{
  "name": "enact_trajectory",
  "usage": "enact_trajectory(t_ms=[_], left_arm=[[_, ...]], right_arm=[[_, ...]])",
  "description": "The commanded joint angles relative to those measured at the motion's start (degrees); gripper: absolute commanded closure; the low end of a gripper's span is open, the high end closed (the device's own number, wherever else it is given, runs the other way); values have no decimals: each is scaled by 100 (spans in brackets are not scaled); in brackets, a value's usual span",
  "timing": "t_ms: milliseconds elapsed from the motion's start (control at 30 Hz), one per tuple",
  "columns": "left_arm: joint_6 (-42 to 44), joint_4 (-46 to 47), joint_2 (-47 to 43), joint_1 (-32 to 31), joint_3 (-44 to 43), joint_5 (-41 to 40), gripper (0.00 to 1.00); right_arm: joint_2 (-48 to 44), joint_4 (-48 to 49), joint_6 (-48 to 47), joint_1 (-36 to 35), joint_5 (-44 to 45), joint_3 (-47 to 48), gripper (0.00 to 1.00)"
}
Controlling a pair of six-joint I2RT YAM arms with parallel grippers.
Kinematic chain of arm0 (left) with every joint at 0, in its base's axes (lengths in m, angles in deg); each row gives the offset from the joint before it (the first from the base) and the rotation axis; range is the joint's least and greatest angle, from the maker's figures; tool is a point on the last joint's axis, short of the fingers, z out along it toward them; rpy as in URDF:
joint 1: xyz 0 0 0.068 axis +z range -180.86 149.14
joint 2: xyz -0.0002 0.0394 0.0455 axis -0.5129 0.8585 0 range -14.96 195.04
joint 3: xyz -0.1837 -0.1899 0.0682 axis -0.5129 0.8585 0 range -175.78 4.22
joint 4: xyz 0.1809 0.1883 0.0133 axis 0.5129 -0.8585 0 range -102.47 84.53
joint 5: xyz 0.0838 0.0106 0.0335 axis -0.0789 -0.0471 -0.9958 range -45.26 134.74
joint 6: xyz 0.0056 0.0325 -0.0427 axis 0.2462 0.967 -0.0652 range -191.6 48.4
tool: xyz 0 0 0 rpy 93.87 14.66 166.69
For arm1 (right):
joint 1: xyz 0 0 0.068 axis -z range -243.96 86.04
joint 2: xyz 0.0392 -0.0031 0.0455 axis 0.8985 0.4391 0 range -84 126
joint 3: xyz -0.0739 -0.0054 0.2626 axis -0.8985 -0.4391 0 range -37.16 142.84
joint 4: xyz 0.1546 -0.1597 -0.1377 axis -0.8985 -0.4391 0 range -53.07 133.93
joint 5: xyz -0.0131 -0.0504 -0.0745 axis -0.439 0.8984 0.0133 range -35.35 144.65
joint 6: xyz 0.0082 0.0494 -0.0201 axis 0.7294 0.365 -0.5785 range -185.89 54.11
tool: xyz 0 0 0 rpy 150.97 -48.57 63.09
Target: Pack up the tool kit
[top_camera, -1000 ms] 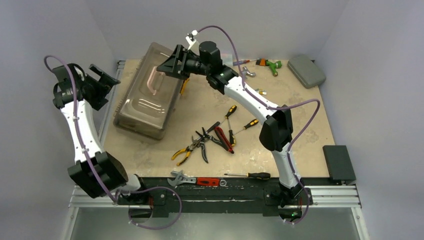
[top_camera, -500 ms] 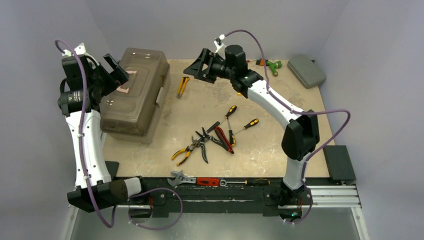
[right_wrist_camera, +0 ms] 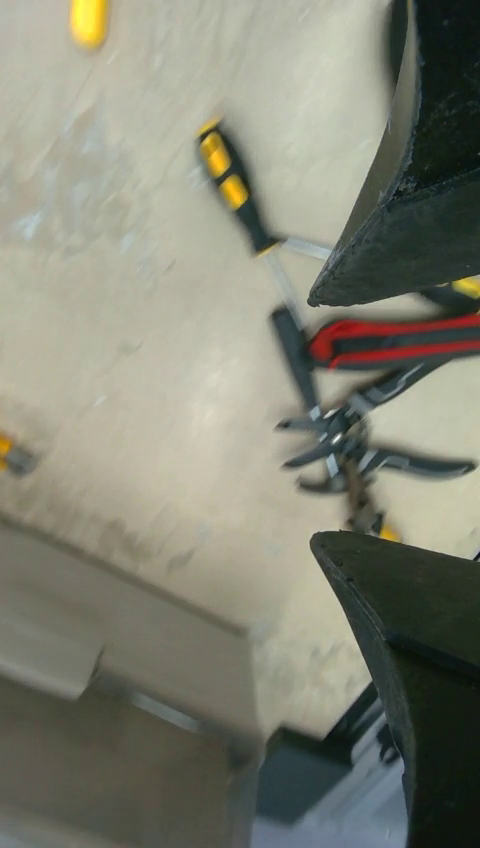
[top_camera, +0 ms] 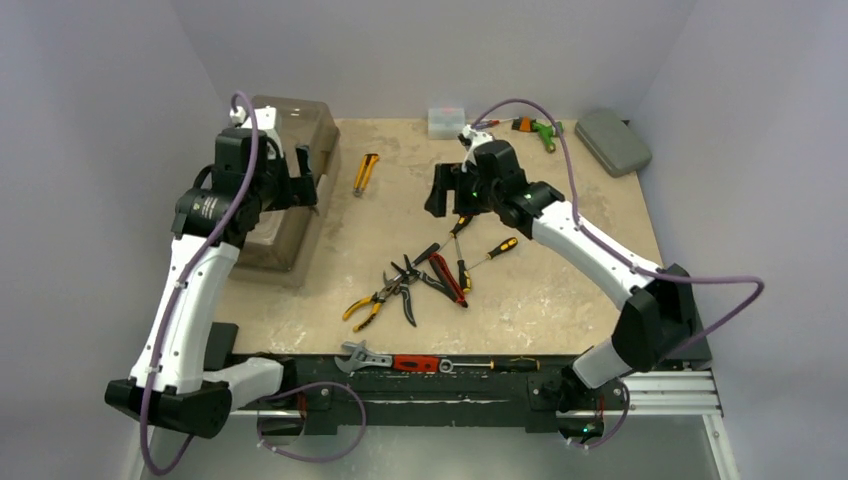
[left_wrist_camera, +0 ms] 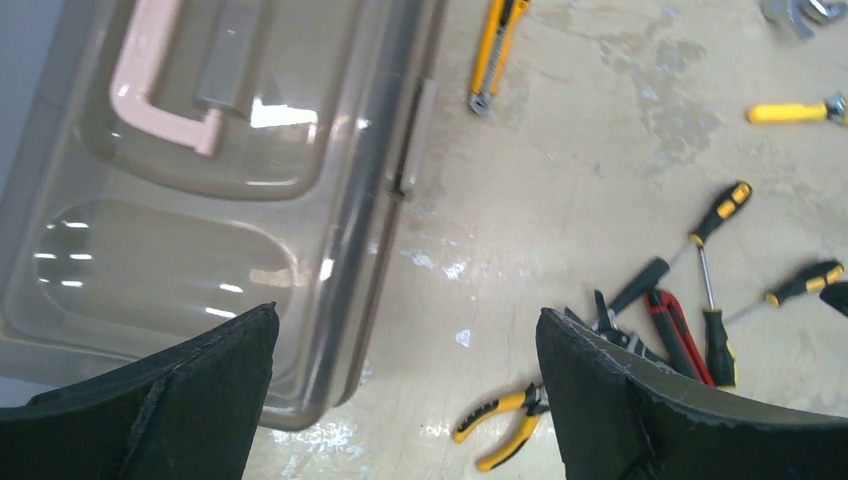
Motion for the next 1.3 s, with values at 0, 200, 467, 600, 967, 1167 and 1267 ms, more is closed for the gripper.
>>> enact_trajectory(t_ms=[0, 200, 467, 600, 967, 1167, 1267], left_arm=[[315, 84, -520, -527, 259, -363, 4], [457, -96, -263, -874, 300, -320, 5], [214, -173, -296, -2023, 929, -566, 7], [-163, 20, -546, -2338, 1573, -518, 7], [-1427, 939, -578, -3302, 3397, -889, 7], [-1443, 1198, -354, -3449, 3677, -803, 7], [-1380, 1381, -105, -3453, 3830, -801, 7]], right_arm=[[-867, -908, -952, -80, 835, -546, 19], [-1293, -1200, -792, -672, 1623, -1251, 19], [-865, -1123, -861, -1212, 1609, -1840, 19], [-472, -1014, -885, -1347, 1803, -1831, 17], [884, -659, -926, -1559, 2146, -1420, 15], [1426, -349, -873, -1542, 2242, -1184, 27], [1576, -336, -817, -1431, 2388, -1087, 44]])
